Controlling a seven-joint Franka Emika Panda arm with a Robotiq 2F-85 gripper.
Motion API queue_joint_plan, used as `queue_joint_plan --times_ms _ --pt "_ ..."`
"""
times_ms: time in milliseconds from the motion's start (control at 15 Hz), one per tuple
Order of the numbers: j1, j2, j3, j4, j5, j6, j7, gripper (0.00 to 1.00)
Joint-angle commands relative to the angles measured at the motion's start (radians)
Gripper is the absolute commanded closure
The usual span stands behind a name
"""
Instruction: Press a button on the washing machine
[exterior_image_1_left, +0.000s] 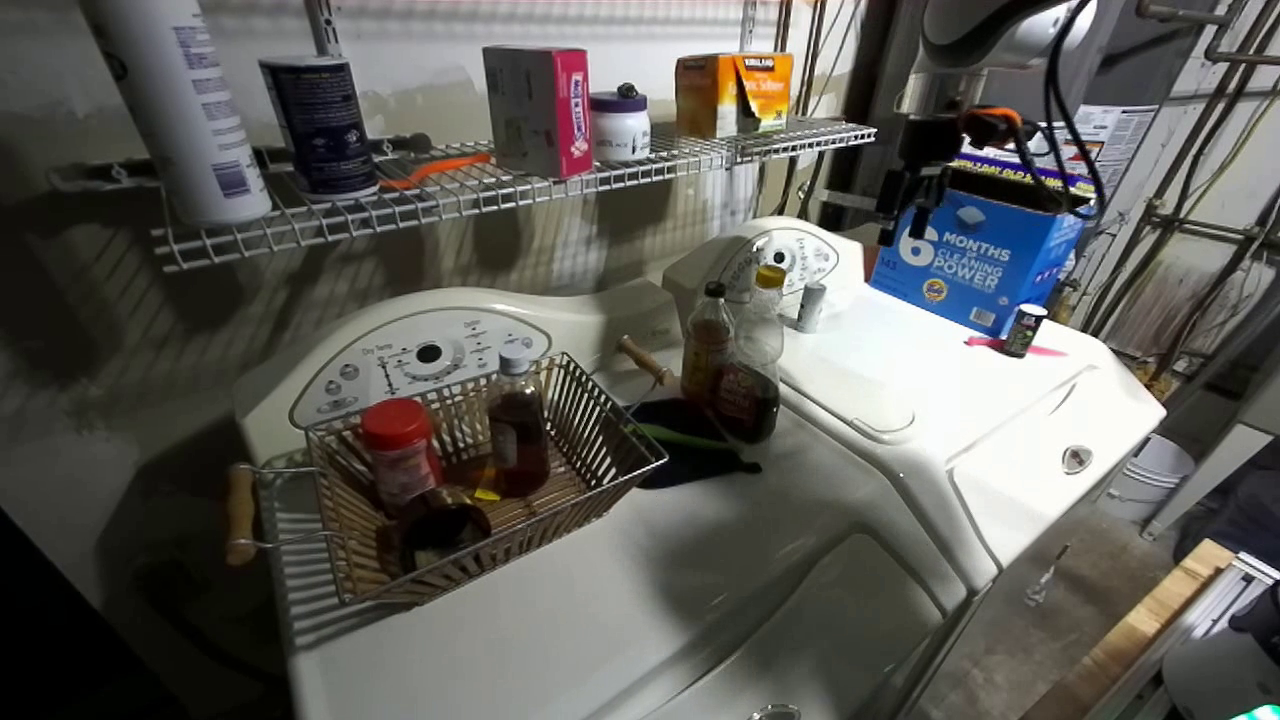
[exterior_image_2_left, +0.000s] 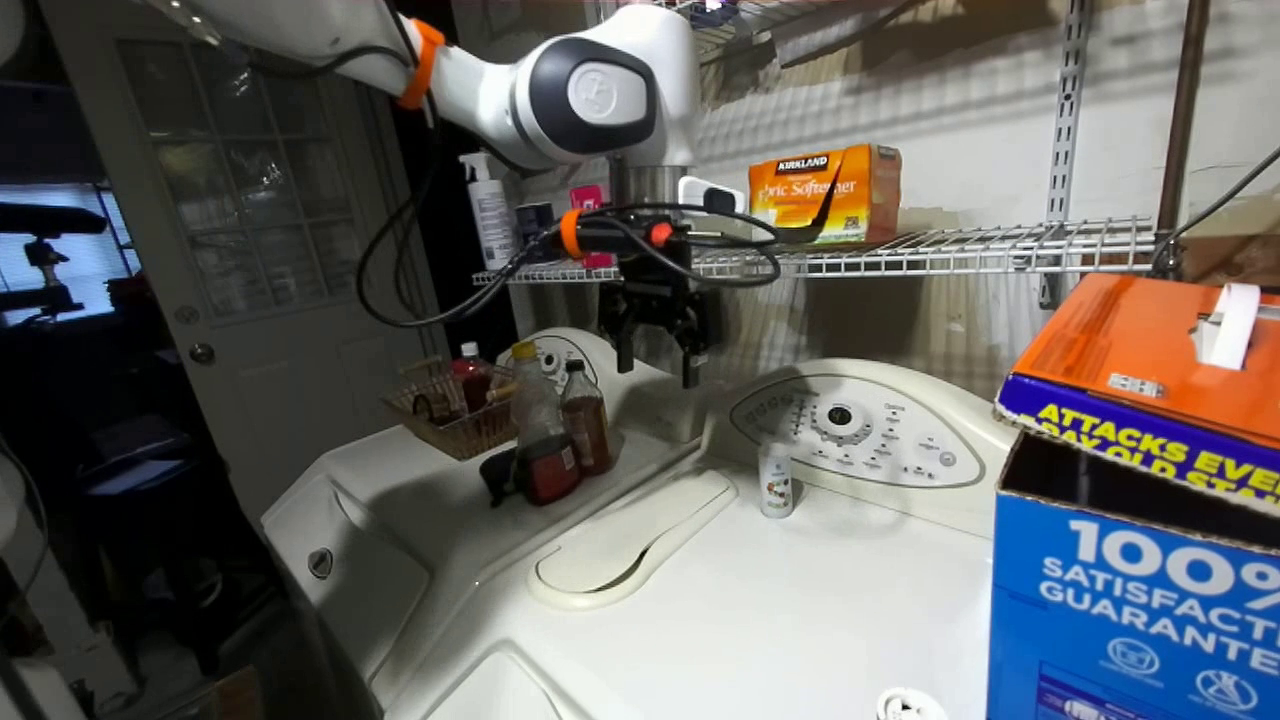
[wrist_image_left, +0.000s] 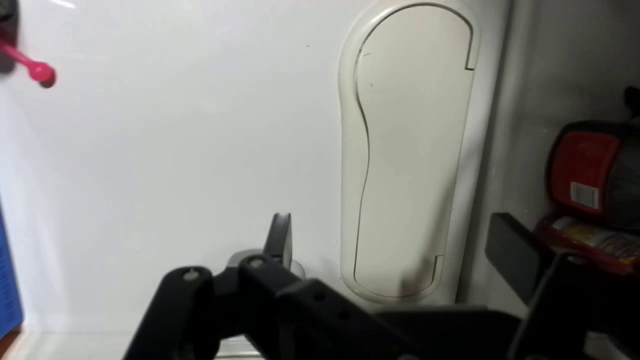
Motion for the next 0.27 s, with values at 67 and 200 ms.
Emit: queue_joint_plan --times_ms 67,200 --pt "0.016 -0.082 -0.019 -0.051 -0.022 0.027 -0.022 0.00" --pt "0.017 -0.088 -0.019 -0.052 -0.022 0.024 -0.021 0.00"
